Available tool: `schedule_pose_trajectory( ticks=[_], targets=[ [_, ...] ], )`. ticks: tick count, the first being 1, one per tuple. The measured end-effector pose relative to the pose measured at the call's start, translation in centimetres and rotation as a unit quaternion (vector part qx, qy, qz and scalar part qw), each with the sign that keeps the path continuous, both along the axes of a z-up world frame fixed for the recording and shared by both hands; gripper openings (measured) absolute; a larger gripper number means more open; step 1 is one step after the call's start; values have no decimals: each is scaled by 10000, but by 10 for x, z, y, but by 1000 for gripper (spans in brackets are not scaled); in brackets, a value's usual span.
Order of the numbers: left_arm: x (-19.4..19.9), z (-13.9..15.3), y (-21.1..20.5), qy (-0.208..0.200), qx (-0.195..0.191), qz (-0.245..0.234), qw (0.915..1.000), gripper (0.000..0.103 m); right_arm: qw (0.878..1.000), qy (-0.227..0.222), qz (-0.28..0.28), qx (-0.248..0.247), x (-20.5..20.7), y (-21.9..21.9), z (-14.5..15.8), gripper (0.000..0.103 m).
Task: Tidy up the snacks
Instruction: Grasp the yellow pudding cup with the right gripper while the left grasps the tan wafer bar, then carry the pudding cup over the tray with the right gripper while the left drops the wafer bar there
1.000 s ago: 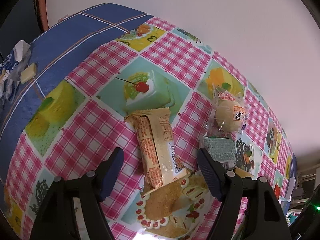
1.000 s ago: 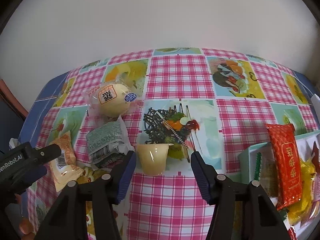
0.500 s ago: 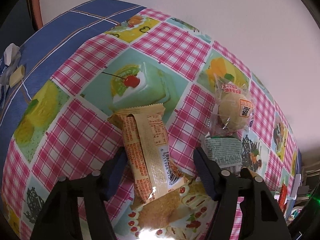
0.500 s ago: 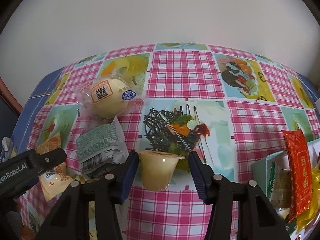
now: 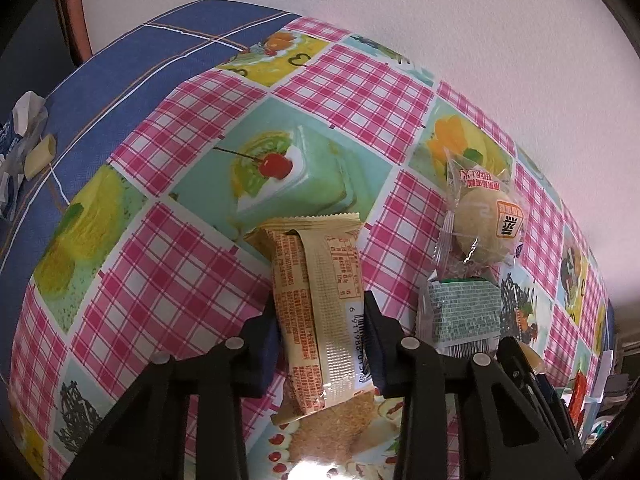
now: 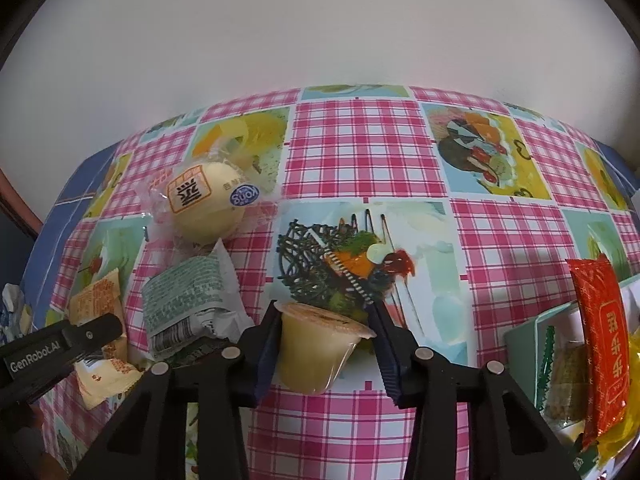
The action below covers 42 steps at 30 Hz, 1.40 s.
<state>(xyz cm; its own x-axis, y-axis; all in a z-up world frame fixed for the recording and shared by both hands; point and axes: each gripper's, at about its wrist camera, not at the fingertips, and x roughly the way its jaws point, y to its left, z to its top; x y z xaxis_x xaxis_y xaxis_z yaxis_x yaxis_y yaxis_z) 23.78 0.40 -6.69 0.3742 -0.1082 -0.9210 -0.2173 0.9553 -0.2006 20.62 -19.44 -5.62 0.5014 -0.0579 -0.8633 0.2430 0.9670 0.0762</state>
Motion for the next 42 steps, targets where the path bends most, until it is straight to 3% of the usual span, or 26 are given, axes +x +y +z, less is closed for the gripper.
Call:
schedule_pose_trajectory(
  ticks=[13, 30, 42],
  targets=[
    [-6, 10, -6, -11, -53, -9, 10000, 36, 9999, 64, -134, -18, -7, -11, 8, 45],
    [-41, 63, -6, -368, -14, -78, 9993, 36, 9986, 85, -516, 78, -43, -43, 61, 45],
    [-71, 82, -2, -502, -91, -132, 9986, 36, 9962, 114, -835, 195, -80, -64, 88, 45]
  ],
)
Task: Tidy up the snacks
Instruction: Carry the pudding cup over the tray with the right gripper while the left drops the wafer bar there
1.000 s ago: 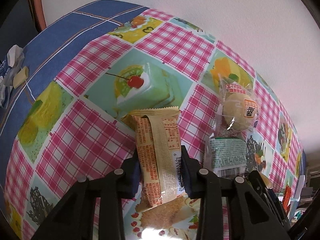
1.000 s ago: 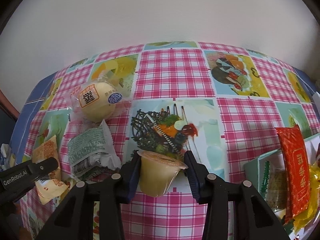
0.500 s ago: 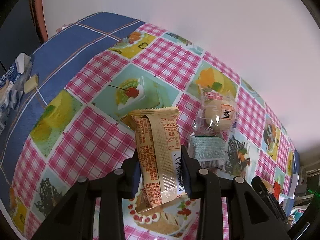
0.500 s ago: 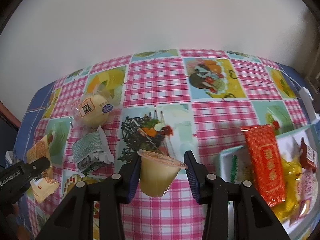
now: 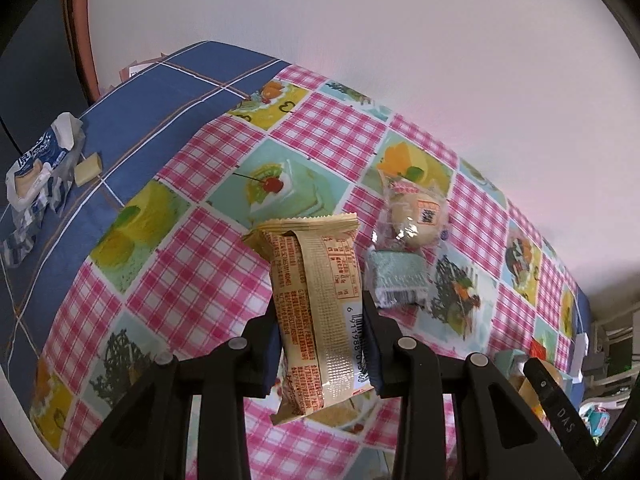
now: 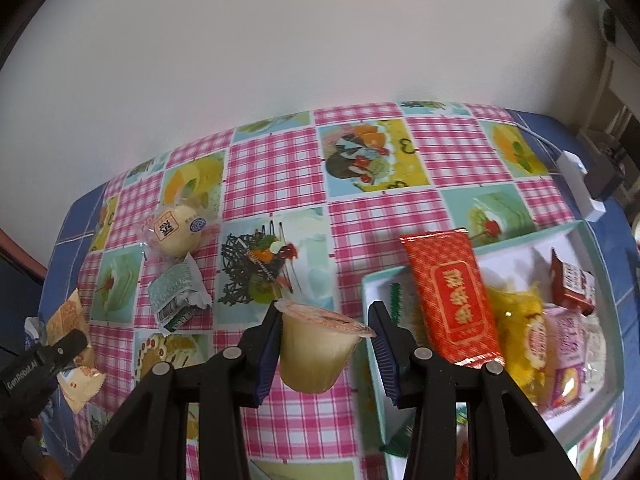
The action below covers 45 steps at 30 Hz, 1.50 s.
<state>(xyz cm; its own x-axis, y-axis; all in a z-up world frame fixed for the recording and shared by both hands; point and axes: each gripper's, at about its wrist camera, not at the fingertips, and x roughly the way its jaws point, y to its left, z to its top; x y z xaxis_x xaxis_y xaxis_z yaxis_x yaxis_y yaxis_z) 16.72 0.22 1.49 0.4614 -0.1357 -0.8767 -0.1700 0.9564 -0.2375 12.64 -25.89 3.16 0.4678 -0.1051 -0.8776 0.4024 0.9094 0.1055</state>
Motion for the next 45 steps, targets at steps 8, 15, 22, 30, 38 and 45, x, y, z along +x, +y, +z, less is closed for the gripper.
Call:
schedule_pose_trajectory(
  ticks=[8, 15, 22, 30, 38, 45],
  targets=[
    [-32, 10, -23, -108, 1, -363, 9993, 36, 9999, -9, -75, 105, -27, -4, 10, 45],
    [-56, 20, -46, -239, 14, -717, 9971, 36, 9999, 97, -92, 47, -45, -8, 13, 45],
    [-76, 32, -79, -400, 85, -1161, 9924, 36, 9998, 67, -142, -102, -66, -17, 26, 45],
    [-94, 37, -122, -444, 188, -1687, 9845, 36, 9994, 13, -304, -193, -87, -38, 36, 45],
    [-111, 29, -170, -407, 471, -2308, 9710, 36, 9965, 91, -827, -47, -106, -86, 31, 45],
    [-125, 14, -210, -181, 401, -2857, 9573, 36, 9865, 333, -1605, -28, -132, -144, 22, 45]
  ],
)
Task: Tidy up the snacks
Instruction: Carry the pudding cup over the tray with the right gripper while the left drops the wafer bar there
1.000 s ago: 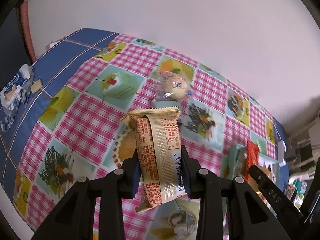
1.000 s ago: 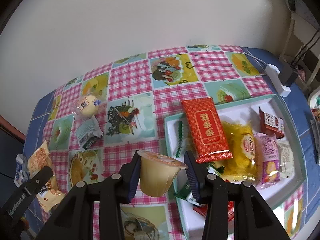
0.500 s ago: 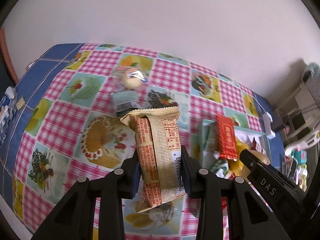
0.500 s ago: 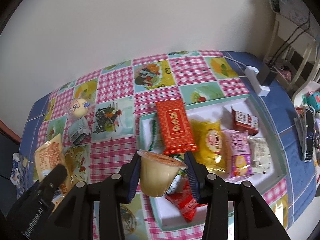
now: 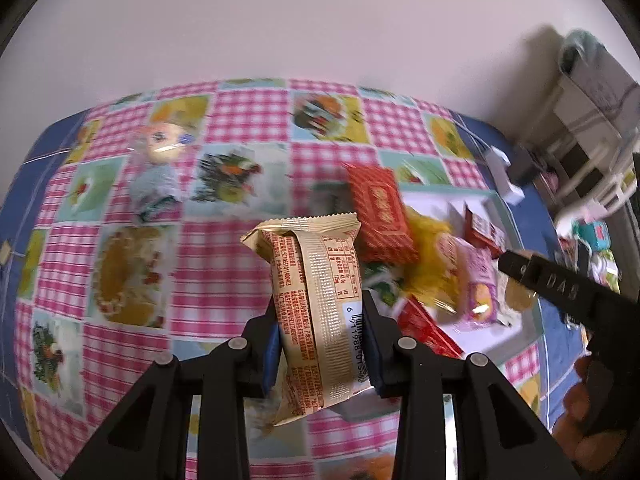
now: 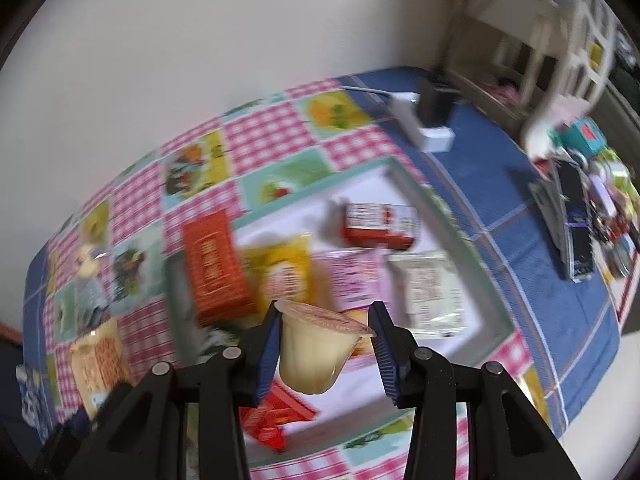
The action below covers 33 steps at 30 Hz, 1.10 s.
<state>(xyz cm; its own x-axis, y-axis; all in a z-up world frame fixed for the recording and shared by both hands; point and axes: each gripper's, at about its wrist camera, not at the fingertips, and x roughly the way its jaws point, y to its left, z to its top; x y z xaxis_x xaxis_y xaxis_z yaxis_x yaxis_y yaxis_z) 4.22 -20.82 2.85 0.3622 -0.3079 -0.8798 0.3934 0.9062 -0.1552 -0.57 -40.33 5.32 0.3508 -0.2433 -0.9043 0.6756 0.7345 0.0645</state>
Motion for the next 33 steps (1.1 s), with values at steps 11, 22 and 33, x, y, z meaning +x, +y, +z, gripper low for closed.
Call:
schedule_pose_trajectory(
  ticks=[11, 22, 33],
  targets=[
    [-9, -8, -49, -172, -64, -529, 9984, 37, 9995, 125, -223, 167, -10, -23, -12, 45],
    [-7, -22, -81, -398, -106, -935, 9948, 37, 9978, 417, -342, 396, -3, -36, -42, 46],
    [-8, -24, -91, -434, -116, -1030, 9937, 65, 9960, 498, -571, 467, -9, -51, -47, 46]
  ],
)
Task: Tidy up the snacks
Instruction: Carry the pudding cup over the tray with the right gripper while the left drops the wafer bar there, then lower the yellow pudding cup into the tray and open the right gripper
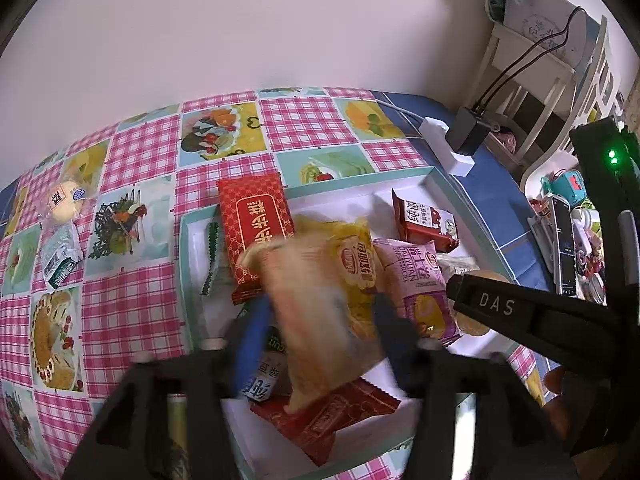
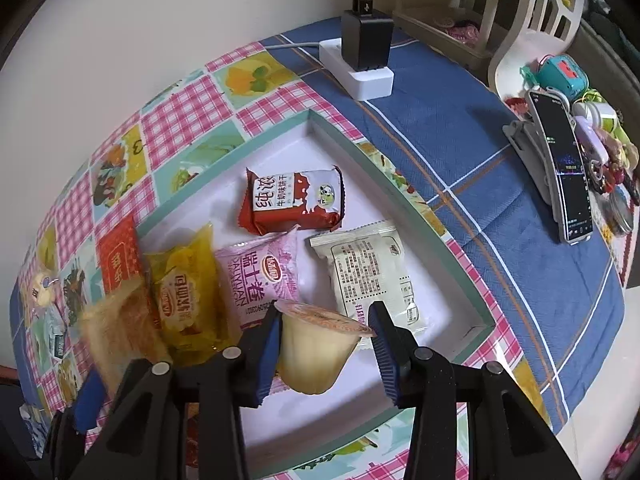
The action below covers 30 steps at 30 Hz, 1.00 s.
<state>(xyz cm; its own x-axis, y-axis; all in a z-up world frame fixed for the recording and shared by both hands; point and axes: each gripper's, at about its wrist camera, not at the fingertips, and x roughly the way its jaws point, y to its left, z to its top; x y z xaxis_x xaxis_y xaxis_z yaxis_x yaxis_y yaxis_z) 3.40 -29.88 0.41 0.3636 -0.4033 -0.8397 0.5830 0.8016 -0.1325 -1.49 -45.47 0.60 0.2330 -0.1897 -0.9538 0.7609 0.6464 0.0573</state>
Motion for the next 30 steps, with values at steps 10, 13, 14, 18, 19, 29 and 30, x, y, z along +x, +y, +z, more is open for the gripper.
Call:
schedule_pose_trajectory(
  ticks=[10, 13, 14, 18, 19, 29, 30],
  targets=[
    [5, 17, 15, -27, 9, 323, 9995, 69, 9999, -105, 51, -5, 1, 3, 8, 46],
    [10, 21, 25, 23, 70, 615, 9981, 73, 9999, -86, 122, 39, 2, 5, 6, 47],
    [13, 22, 31, 79, 73, 760, 9971, 73, 9999, -85, 141, 50, 3, 5, 6, 48],
    [21, 21, 47, 243, 181, 1236, 9919, 82, 9997, -113, 228, -2, 5, 8, 7, 58],
    [22, 20, 52, 292, 179, 1348, 9903, 82, 9996, -125, 245, 1, 6, 9, 8, 59],
    [39, 5, 92, 606, 455, 2347, 9691, 88, 9986, -262, 461, -10, 11, 21, 12, 81],
    [41, 3, 96, 629, 482, 2441, 9665, 94, 9984, -283, 493, -19, 12, 23, 12, 82]
  ],
)
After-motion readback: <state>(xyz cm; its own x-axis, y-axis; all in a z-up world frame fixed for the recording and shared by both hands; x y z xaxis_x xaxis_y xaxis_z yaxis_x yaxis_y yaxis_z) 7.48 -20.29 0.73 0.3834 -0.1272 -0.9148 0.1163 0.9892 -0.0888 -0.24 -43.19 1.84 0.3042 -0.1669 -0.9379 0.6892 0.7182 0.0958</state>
